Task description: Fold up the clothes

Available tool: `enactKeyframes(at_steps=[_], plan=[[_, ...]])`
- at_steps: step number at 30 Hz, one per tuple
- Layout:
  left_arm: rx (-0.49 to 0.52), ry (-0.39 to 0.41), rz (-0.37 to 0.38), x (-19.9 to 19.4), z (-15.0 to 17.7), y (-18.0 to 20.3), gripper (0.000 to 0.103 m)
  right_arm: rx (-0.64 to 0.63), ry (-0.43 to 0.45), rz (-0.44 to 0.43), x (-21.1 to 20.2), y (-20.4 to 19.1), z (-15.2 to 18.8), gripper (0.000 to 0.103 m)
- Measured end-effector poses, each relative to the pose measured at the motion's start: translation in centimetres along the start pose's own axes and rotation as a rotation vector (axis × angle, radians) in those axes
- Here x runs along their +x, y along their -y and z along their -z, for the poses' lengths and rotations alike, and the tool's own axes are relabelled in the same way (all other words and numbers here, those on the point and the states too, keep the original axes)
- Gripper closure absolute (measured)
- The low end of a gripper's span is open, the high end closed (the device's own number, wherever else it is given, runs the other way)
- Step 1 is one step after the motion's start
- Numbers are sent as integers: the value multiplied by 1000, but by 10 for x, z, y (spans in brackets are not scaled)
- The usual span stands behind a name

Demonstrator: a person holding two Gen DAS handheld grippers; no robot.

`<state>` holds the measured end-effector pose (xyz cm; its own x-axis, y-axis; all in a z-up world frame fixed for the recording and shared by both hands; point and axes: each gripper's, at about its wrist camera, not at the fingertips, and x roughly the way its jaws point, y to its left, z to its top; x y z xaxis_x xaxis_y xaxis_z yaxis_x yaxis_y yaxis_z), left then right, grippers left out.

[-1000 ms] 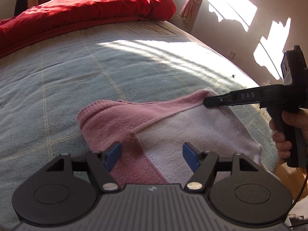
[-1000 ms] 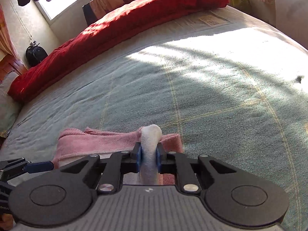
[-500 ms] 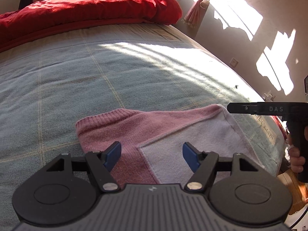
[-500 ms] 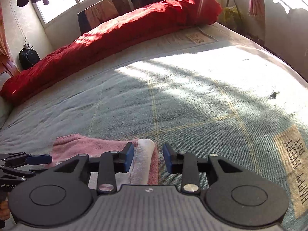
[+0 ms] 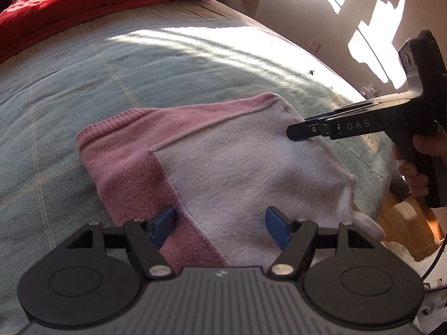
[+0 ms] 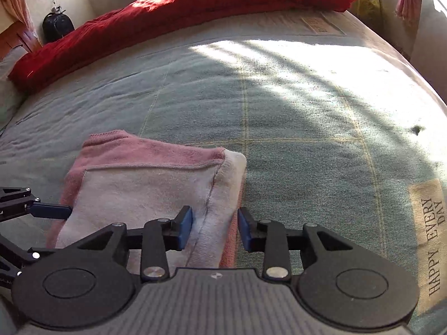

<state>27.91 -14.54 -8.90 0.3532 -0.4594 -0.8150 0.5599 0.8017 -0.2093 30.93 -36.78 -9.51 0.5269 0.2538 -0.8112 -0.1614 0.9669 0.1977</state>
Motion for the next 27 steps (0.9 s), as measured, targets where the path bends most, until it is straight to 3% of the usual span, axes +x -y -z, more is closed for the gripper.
enactKeyframes(at_steps=[3,5,8,11,13,15,18,21,27], plan=[[13,1,13,-16,6,8,32,-55,-12,-121,-28,-8,-2,64],[27,-6,20,-24,12,15,32,-108,-59,-224,-38,-21,1,64],[48,-32,29,-26,26,25,32,-202,-149,-296,-34,-43,18,65],[75,-58,50,-25,39,34,32,-279,-246,-267,-19,-57,38,65],[91,-80,43,-24,45,37,32,-365,-283,-167,-13,-58,52,72],[111,-101,26,-23,49,39,32,-405,-290,-109,-18,-51,57,90],[131,-100,26,-28,50,42,32,-377,-268,-108,-36,-45,54,87],[174,-78,77,-36,49,52,32,-381,-238,-160,-52,-50,50,84],[195,-176,96,-19,70,58,31,-460,-342,-141,-30,-62,72,84]])
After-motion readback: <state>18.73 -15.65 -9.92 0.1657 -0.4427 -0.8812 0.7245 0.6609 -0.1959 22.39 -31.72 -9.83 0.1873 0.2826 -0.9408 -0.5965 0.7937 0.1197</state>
